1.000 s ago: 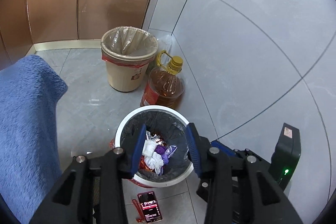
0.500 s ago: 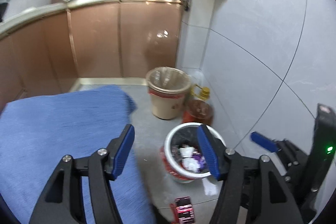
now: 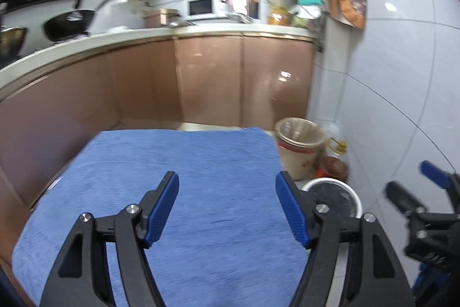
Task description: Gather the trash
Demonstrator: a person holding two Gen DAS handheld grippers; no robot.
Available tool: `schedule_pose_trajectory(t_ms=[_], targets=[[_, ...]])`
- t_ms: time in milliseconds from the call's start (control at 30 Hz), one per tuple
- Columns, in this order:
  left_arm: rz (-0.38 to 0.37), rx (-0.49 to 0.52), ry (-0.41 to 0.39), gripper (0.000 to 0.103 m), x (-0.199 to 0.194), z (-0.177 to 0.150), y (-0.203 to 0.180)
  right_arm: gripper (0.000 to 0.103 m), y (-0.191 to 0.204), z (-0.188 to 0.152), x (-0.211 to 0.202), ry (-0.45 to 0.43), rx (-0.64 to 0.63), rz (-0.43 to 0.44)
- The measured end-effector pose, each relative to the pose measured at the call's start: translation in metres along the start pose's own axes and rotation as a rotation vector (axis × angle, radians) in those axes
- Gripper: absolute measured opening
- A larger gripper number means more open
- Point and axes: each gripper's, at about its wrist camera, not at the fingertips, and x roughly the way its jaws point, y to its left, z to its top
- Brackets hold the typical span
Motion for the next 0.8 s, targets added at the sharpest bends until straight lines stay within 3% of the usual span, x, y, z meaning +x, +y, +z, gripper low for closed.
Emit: schedule_pose_trajectory(t_ms=[233,433,800], targets=[[0.082,-0.006,-0.067,0.077,-0.034,-0.006,0.015,0.1,0.016,0.006,-0.028,-0.058,-0.008,0.021],[0.104,-0.029,-0.102,0.082,-0.047,-0.008,0.015,0.103,0.019,0.006,-0.04,-0.088,0.013,0.028],[0.123,-0.046,-0.138,0.083,-0.055,-0.013,0.021,0.103,0.026,-0.001,-0.045,-0.1,0.029,0.001]])
